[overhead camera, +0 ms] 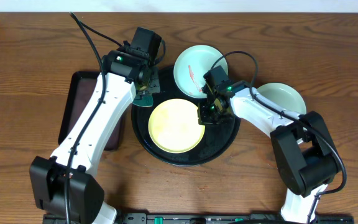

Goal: Clean dirty plates on tray and stack at the side
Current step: 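Lift the sponge off the yellow plate with the left gripper, then lift and tilt the yellow plate with the right gripper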

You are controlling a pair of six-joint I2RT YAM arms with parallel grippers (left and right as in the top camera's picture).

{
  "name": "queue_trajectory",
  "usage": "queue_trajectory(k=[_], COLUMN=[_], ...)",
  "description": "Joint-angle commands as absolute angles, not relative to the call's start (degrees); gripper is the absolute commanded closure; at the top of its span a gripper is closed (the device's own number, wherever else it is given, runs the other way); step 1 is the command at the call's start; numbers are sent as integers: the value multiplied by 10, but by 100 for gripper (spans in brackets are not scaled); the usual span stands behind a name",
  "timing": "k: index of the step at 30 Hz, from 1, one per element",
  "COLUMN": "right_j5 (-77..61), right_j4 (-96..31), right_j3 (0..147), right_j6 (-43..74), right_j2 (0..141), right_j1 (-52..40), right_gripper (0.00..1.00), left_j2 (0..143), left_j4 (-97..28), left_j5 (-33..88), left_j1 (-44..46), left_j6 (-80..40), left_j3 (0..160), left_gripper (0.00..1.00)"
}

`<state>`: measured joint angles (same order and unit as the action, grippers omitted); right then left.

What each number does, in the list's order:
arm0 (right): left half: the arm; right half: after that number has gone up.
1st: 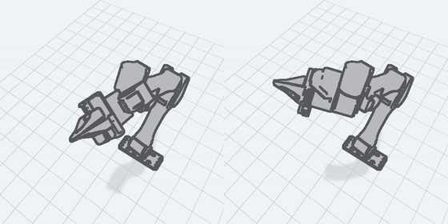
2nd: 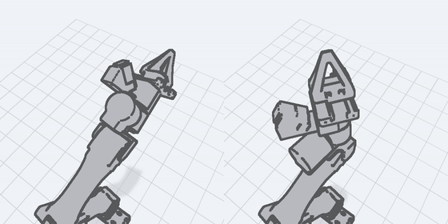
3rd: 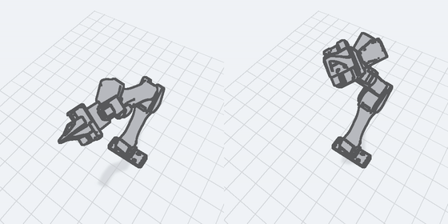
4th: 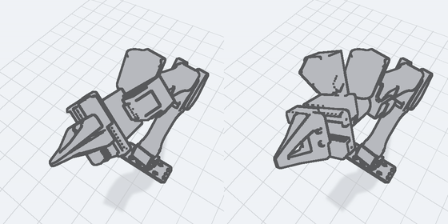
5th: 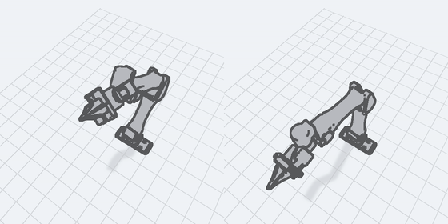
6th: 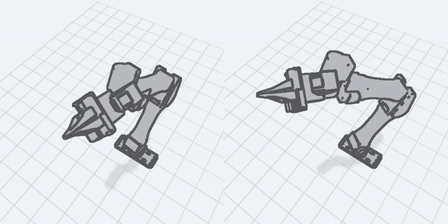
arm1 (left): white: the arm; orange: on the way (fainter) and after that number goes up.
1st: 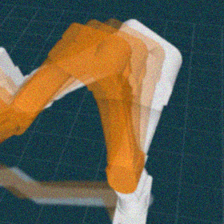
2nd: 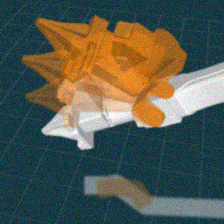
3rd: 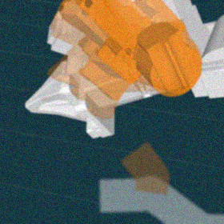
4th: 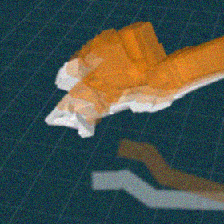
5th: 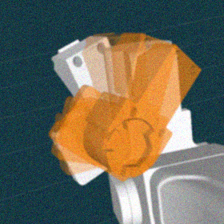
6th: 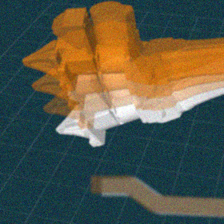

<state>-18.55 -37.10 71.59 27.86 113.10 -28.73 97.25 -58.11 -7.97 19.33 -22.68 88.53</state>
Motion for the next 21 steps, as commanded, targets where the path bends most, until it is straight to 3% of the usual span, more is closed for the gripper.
queue_trajectory(k=[1, 8, 21], right_j5=[-194, -173, 185], right_j4=[-368, -409, -487], right_j3=[716, 718, 718], right_j6=[270, 216, 194], right_j2=[1135, 1062, 867], right_j1=[-284, -273, -299], right_gripper=[99, 99, 99], left_j2=[974, 974, 974], left_j4=[-583, -582, -564], left_j5=[-79, -79, -79], left_j1=[193, 193, 193], left_j6=[-230, -230, -230], left_j3=[889, 889, 889], left_gripper=[93, 92, 93])
